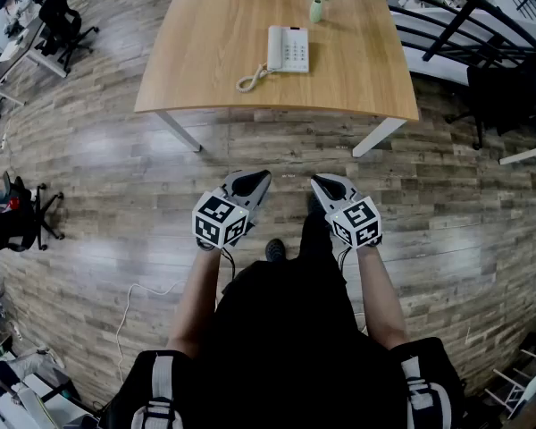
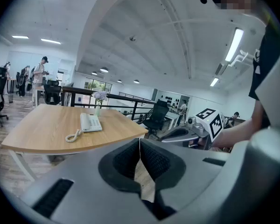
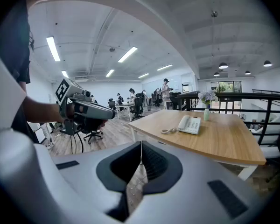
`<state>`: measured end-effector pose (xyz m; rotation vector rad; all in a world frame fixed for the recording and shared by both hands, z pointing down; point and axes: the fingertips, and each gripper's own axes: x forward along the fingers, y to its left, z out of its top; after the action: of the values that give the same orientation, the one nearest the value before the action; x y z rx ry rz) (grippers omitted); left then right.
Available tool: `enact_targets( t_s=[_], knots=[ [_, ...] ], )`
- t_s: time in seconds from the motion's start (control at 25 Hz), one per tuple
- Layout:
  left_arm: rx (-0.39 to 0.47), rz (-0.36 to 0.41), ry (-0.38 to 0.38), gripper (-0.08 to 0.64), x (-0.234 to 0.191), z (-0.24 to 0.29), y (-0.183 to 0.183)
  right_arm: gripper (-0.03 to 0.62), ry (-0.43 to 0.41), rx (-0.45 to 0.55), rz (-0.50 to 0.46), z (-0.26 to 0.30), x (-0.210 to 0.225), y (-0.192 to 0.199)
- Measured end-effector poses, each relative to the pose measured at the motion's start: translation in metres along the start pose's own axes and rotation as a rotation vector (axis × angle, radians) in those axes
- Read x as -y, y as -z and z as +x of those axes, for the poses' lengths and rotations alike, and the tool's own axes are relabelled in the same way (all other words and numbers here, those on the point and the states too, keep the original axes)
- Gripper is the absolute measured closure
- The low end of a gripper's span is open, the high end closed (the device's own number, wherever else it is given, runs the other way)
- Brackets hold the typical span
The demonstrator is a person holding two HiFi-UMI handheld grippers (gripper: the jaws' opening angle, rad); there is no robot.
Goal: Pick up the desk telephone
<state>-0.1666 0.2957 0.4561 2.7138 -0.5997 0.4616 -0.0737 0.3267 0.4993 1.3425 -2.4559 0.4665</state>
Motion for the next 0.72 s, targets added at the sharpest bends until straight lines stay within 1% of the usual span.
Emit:
enact_targets(
  t_s=[0.4, 0.72],
  knots=[
    [-0.005, 0.004, 0.015, 0.538, 0.003, 0.000, 0.000, 0.568, -0.016, -0.009, -0.005, 0.002, -0.002, -0.002],
    [-0.016, -0.013, 0.009, 0.538, -0.006, 0.003, 0.002, 0.568, -0.028, -0.018, 0.011, 0.009, 0.003, 0.000]
  ],
)
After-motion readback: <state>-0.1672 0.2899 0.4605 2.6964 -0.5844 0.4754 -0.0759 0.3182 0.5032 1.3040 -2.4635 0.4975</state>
